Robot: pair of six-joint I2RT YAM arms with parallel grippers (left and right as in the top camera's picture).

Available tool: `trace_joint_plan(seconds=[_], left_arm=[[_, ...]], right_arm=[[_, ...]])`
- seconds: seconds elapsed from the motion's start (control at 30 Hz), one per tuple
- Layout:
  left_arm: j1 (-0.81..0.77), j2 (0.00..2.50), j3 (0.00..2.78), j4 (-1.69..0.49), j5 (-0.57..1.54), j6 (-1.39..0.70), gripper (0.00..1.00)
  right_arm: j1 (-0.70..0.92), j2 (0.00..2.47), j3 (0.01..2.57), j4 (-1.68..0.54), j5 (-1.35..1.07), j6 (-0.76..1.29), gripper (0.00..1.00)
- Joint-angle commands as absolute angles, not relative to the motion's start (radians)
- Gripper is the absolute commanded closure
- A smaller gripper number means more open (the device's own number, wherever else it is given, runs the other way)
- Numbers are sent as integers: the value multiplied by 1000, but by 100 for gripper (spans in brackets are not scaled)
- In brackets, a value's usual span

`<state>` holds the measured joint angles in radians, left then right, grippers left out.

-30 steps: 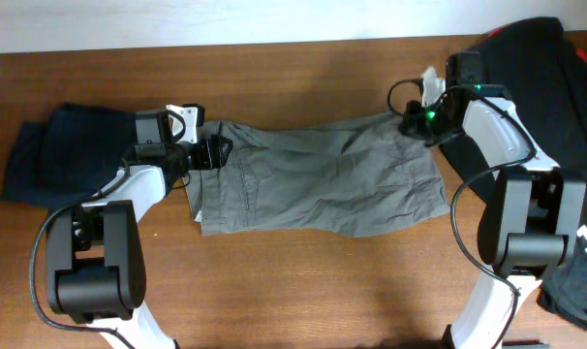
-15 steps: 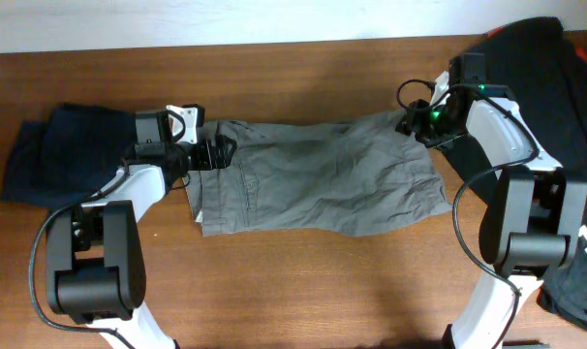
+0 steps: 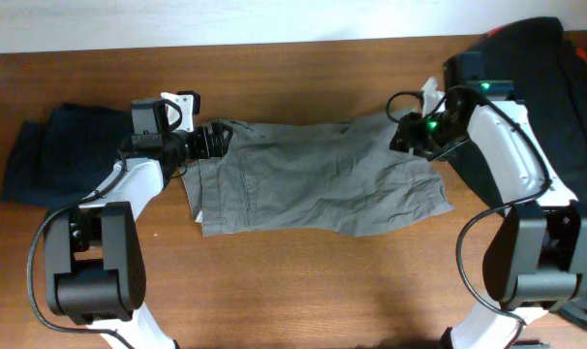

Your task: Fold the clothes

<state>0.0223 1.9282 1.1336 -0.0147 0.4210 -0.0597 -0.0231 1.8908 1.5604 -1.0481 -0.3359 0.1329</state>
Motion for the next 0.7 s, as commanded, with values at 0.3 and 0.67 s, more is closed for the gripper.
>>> trace_joint_plan(seconds=[0.3, 0.67], left_arm=[[-33, 1981, 1148, 56, 401, -51, 6], [-35, 2022, 1148, 91, 317, -51, 24]], right_arm=[[39, 1909, 1547, -1084, -213, 109, 44], [39, 1909, 1547, -1104, -197, 110, 44]])
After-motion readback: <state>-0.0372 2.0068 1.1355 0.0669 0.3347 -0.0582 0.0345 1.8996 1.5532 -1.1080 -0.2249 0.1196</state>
